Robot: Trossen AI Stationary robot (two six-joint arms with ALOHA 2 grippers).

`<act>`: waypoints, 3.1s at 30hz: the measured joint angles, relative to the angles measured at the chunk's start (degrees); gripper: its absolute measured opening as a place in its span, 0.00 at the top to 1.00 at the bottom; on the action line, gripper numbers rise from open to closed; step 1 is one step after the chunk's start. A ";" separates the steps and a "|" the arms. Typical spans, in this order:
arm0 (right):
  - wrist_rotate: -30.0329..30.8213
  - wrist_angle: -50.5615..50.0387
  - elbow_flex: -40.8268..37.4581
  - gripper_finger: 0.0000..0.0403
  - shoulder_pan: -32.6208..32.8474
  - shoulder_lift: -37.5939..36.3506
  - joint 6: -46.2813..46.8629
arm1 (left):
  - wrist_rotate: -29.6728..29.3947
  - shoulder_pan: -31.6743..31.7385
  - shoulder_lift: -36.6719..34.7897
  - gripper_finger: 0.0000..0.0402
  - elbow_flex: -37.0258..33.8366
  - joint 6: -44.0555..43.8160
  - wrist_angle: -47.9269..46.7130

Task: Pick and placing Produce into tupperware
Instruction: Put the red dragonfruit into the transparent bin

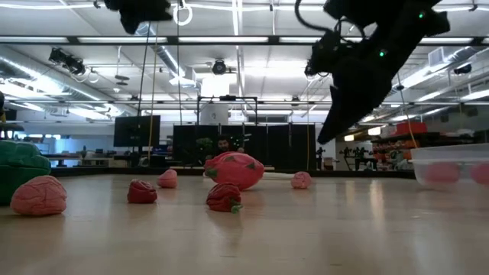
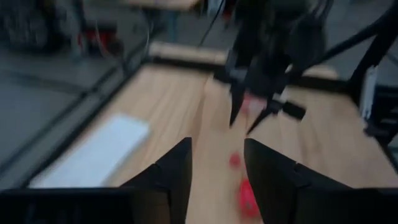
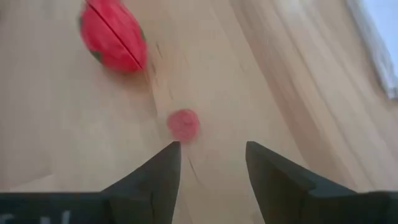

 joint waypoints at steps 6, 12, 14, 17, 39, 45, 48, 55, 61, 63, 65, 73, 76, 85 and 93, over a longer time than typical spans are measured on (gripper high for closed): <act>-0.58 1.20 0.00 0.53 -0.64 1.40 -0.14 | -0.22 0.08 8.73 0.56 -0.01 -1.28 -0.30; 1.42 0.04 0.20 0.53 -0.64 -3.45 -1.64 | -0.22 0.08 21.37 0.52 -0.04 -4.82 2.00; 3.35 -0.18 0.20 0.53 -0.64 -6.07 -2.43 | -0.21 0.08 25.72 0.51 -0.03 -6.70 3.45; 6.04 -0.83 0.26 0.53 -0.64 -10.18 -3.63 | 1.71 0.08 31.36 0.48 0.00 -7.94 8.83; 7.42 -11.51 0.28 0.53 -0.62 -19.42 -0.55 | 10.46 -6.06 57.40 0.40 15.01 -3.51 13.22; 7.18 -14.18 0.26 0.53 -0.46 -19.26 1.96 | 10.28 -6.27 63.26 0.31 20.35 -3.86 3.27; 7.25 -15.46 0.26 0.53 -0.46 -19.29 2.17 | 10.32 -6.92 65.07 0.30 21.53 -3.66 3.98; 7.36 -16.58 0.26 0.53 -0.46 -19.46 2.26 | 10.55 -6.89 66.63 0.35 22.10 -5.45 2.82; 7.36 -17.36 0.34 0.53 -0.46 -20.06 1.38 | 9.94 -6.01 66.04 0.43 23.02 -5.82 3.07; 7.39 -18.64 1.29 0.54 -0.46 -21.02 -0.12 | 9.72 -5.97 65.78 0.43 24.86 -4.40 3.85; 7.41 -20.89 3.22 0.55 -0.47 -22.69 -1.43 | 9.36 -6.02 65.72 0.42 26.80 -2.36 4.52; 10.29 -34.63 18.05 0.63 -0.51 -31.34 -4.36 | 4.57 -4.97 67.00 0.41 35.31 0.53 18.82; 10.55 -36.16 22.96 0.65 -0.51 -34.38 -6.19 | 4.22 -4.45 69.84 0.43 40.46 1.51 22.86; 10.50 -36.88 25.96 0.65 -0.51 -39.90 -7.15 | 5.04 -6.00 87.17 0.37 66.18 7.19 23.28; 10.24 -37.38 24.71 0.66 -0.48 -38.84 -5.74 | 8.90 -5.67 101.01 0.40 87.06 5.49 14.08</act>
